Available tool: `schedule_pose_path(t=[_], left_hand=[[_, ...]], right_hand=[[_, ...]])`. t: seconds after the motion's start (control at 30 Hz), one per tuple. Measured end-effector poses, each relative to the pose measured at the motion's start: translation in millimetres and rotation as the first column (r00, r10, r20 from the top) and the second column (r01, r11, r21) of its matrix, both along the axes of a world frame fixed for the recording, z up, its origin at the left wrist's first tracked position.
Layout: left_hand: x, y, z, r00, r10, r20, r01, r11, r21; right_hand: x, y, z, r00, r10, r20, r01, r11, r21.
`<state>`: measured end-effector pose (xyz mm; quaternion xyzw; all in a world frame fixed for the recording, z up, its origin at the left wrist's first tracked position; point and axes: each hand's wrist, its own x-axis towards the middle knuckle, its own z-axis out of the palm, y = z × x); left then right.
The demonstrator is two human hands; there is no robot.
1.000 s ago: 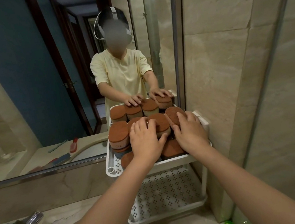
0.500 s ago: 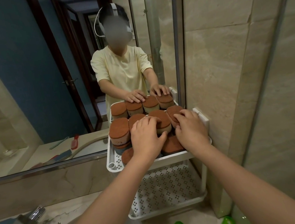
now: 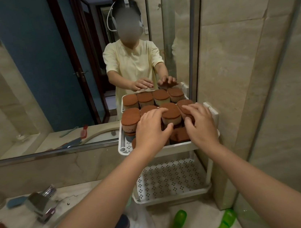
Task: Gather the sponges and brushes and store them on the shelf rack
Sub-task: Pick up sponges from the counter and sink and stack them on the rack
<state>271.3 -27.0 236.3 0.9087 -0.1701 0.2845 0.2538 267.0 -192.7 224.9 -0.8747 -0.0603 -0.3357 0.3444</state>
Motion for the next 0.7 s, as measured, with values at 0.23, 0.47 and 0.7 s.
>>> schedule_pose_path(t=[0.23,0.47,0.7], left_hand=[[-58.7,31.0,-28.1,0.998,-0.048,-0.051,0.034,0.968,-0.249],[-109.5,81.8,-60.4,1.0,0.009,0.01,-0.005,0.953,-0.302],[-147.3,136.9,-99.2,0.98,0.157,-0.124,-0.189,0.926,-0.328]], right_hand=[[-50.5,46.1,-16.4,0.987,0.102,0.122,-0.114,0.989,0.097],[-94.3,94.4,-58.1,0.943,0.265,0.201,-0.284,0.956,0.071],[-111.1,151.2,-98.2,0.878,0.477,0.036,-0.479,0.876,0.061]])
